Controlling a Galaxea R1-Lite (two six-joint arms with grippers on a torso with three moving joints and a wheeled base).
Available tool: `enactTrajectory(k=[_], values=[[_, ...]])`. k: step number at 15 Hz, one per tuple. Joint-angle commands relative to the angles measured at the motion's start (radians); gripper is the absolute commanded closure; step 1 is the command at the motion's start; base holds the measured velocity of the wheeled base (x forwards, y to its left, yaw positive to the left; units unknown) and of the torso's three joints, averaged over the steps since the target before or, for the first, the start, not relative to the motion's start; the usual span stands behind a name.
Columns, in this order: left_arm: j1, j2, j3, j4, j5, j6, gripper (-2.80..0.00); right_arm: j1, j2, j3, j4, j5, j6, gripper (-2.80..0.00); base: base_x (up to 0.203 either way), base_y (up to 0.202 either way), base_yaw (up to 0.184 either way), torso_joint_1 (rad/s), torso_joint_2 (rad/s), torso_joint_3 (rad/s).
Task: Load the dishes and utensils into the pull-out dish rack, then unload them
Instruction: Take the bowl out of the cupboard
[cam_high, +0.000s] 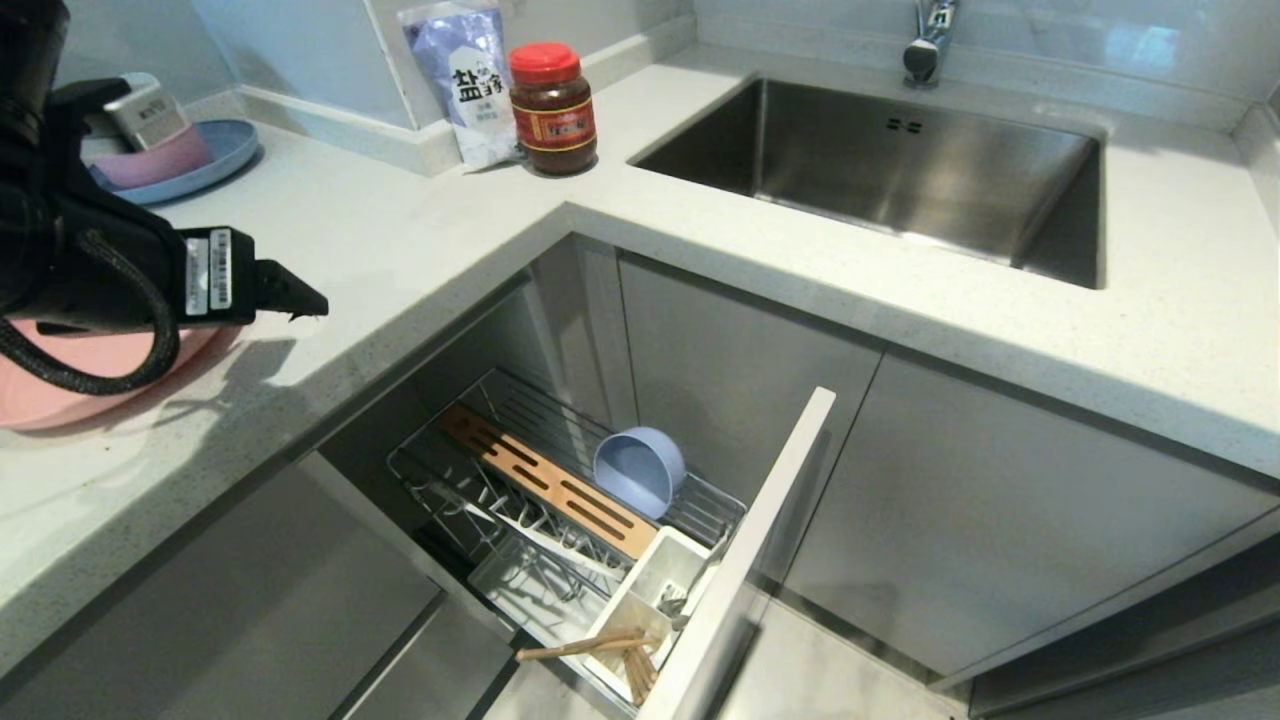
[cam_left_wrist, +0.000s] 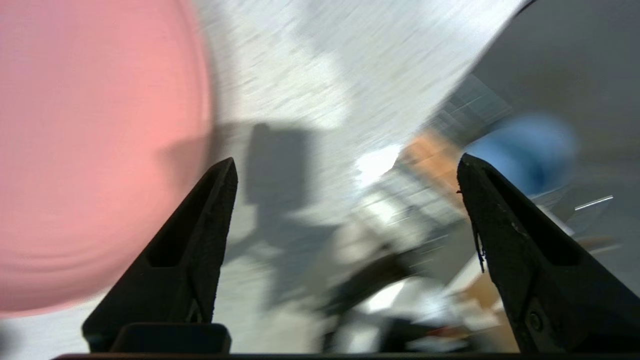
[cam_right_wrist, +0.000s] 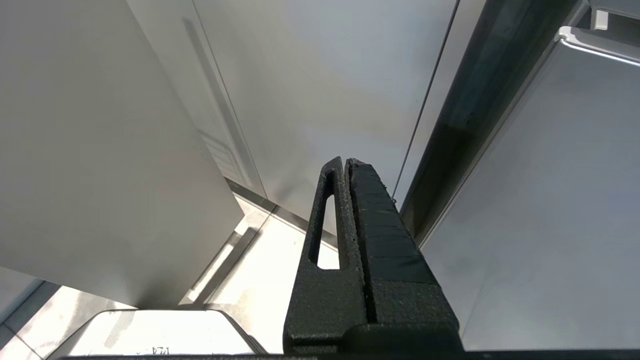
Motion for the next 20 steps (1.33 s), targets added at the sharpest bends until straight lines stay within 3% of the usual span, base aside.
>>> enactTrajectory(k=[1,2,3,4,6,12,18,20], values=[[-0.009,-0.053,0.037,-0.122,-0.057,-0.280,-2.80,-0.001,-0.004,0.002,-0.001,0.000,0.000,0.00,0.000,0.000,0.000,0.000,0.00,0.000],[-0.014,-0.072,0.055,-0.218,-0.070,-0.343,-2.80,0.000,-0.004,0.002,-0.001,0.000,0.000,0.00,0.000,0.000,0.000,0.000,0.00,0.000],[-0.030,-0.098,0.074,-0.260,-0.076,-0.385,-2.46,0.000,-0.004,0.002,0.000,0.000,0.000,0.00,0.000,0.000,0.000,0.000,0.00,0.000],[-0.058,-0.110,0.093,-0.267,-0.078,-0.425,0.00,0.001,-0.004,0.002,0.000,0.000,0.000,0.00,0.000,0.000,0.000,0.000,0.00,0.000],[-0.106,-0.119,0.130,-0.273,-0.079,-0.443,0.00,0.000,-0.004,0.002,0.000,0.000,0.000,0.00,0.000,0.000,0.000,0.000,0.00,0.000],[-0.380,-0.172,0.220,-0.274,-0.074,-0.450,0.00,0.000,-0.004,0.002,0.000,0.000,0.000,0.00,0.000,0.000,0.000,0.000,0.00,0.000],[-0.522,-0.120,0.309,-0.271,-0.035,-0.457,0.00,0.001,-0.004,0.002,-0.001,0.000,0.000,0.00,0.000,0.000,0.000,0.000,0.00,0.000],[-0.546,-0.072,0.322,-0.275,0.014,-0.515,0.00,0.000,-0.004,0.002,-0.001,0.000,0.000,0.00,0.000,0.000,0.000,0.000,0.00,0.000]])
